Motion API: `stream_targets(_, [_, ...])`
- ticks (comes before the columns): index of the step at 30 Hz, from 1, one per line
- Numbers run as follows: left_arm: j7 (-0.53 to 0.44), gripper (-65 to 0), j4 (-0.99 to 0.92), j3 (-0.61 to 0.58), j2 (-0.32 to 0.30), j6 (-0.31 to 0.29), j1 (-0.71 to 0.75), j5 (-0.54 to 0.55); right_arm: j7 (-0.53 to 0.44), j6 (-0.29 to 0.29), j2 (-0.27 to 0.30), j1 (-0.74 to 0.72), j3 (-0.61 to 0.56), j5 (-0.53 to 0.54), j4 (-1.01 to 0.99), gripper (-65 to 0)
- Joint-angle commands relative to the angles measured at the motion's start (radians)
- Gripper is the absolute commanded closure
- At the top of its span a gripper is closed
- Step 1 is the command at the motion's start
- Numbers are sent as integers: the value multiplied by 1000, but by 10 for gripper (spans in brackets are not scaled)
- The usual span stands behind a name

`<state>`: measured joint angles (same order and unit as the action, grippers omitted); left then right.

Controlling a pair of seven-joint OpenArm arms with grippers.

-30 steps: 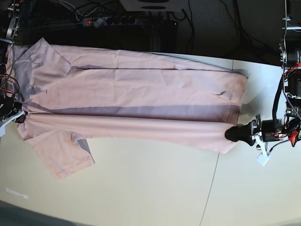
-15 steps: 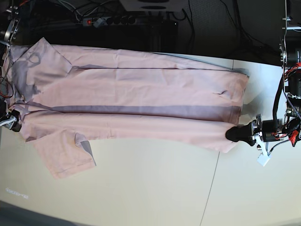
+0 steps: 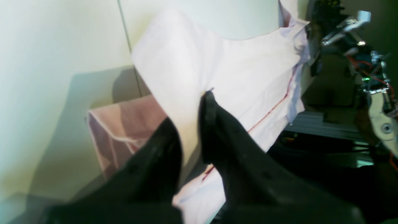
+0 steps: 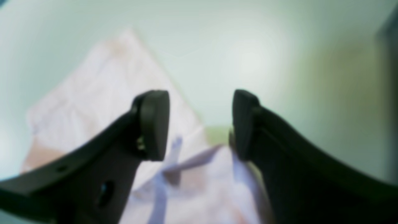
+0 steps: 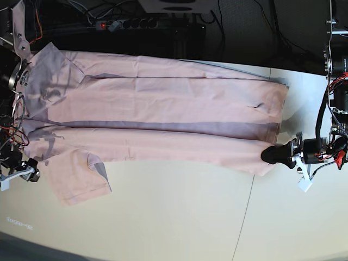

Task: Fold the T-shirt properly
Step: 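Grasp the sleeve side with the right gripper and fold it inward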

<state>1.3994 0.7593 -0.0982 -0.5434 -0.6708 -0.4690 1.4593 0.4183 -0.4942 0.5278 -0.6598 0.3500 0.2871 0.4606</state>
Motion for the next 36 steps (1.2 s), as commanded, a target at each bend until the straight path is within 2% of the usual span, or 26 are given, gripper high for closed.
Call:
stream_targets(1, [-3,0,14,6,-19,-27,-29,24,-39,-2,13,-51,1,-17,-20,-328])
stream_targets(7, [-3,0,14,6,-19,-27,-30,24,-71,64,3,-97,1,-107,-134,-327])
stream_targets(14, [-3,0,14,6,-19,-27,-30,24,-63,61,5,-91,1,-142,-172,-325])
stream_targets(25, [-3,0,14,6,-19,-27,-38,24,-62,55,-99,-90,1,-203,-180,-325])
stream_targets(31, [-3,0,14,6,-19,-27,-45,24,-63,53,-112,-90,1,-228,-180,-317])
stream_targets(34, [-3,0,14,6,-19,-27,-45,24,-63,53,-112,-90,1,-276,-179,-192])
stream_targets(36, [-3,0,14,6,-19,-27,-46,24,-77,53,-108,-90,1,-315,-179,-51])
